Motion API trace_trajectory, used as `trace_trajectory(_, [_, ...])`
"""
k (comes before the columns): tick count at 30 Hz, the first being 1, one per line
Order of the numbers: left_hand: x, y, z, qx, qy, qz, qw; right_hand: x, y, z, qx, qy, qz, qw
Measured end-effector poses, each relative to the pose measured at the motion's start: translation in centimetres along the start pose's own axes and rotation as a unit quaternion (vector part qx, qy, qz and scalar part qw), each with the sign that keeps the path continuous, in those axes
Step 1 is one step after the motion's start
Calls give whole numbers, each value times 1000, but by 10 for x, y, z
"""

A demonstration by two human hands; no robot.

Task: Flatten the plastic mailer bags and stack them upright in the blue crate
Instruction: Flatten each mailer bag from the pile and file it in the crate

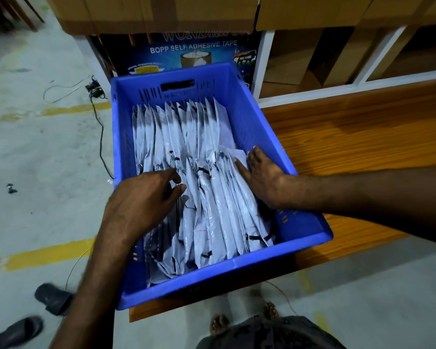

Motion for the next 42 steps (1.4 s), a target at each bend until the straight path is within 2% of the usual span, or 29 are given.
trace_trajectory(4, [0, 0, 1, 3, 1, -4, 1000, -7, 5, 13, -32, 36, -65, 997])
trace_trajectory(11, [1, 0, 0, 7, -6, -11, 1000, -21, -5, 2, -56, 62, -29, 996])
trace_trajectory(14, [0, 1, 1, 8, -1, 0, 1000, -7, 5, 6, -37, 48, -9, 998])
trace_trajectory(16, [0, 2, 2, 13, 0, -2, 1000, 19, 29, 17, -17, -3, -28, 999])
trace_trajectory(19, [3, 3, 2, 11, -11, -15, 1000, 46, 62, 32, 70, -52, -123, 989])
trace_trajectory(21, [6, -1, 2, -12, -23, -29, 999, 47, 76, 43, 154, -55, -281, 946])
trace_trajectory(22, [7, -5, 2, -28, -34, -37, 998, 41, 77, 48, 163, -38, -366, 916])
trace_trajectory(23, [9, -10, 2, -44, -49, -48, 997, 28, 75, 50, 148, -11, -419, 896])
trace_trajectory(25, [15, -22, 5, -78, -86, -95, 989, -4, 62, 49, 89, 30, -429, 899])
trace_trajectory(28, [21, -37, 6, -130, -124, -180, 967, -21, 31, 42, 17, 13, -459, 888])
trace_trajectory(30, [20, -41, 5, -142, -124, -187, 964, -15, 31, 41, 43, 22, -458, 888])
trace_trajectory(33, [21, -45, 6, -146, -130, -201, 960, 0, 50, 47, 140, 16, -415, 899])
trace_trajectory(34, [22, -48, 5, -150, -129, -202, 959, -2, 51, 48, 140, 29, -419, 897])
trace_trajectory(37, [31, -60, 3, -168, -131, -203, 956, -27, 33, 40, 39, 80, -442, 893])
trace_trajectory(39, [36, -63, 2, -165, -143, -211, 953, -30, 24, 33, 9, 86, -435, 896])
trace_trajectory(41, [33, -59, 6, -158, -128, -209, 957, -22, 37, 31, 34, 82, -449, 889])
trace_trajectory(42, [29, -57, 9, -150, -107, -212, 960, -17, 49, 33, 72, 77, -459, 882])
Point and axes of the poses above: each hand's wrist, its own z-axis away from the middle knuckle, its own y-axis out of the back of the hand, x = y × z, the point moved 10 cm from there along -z, towards the middle knuckle, and after that the axes turned 4 degrees about -z, right-handed, at the moved point
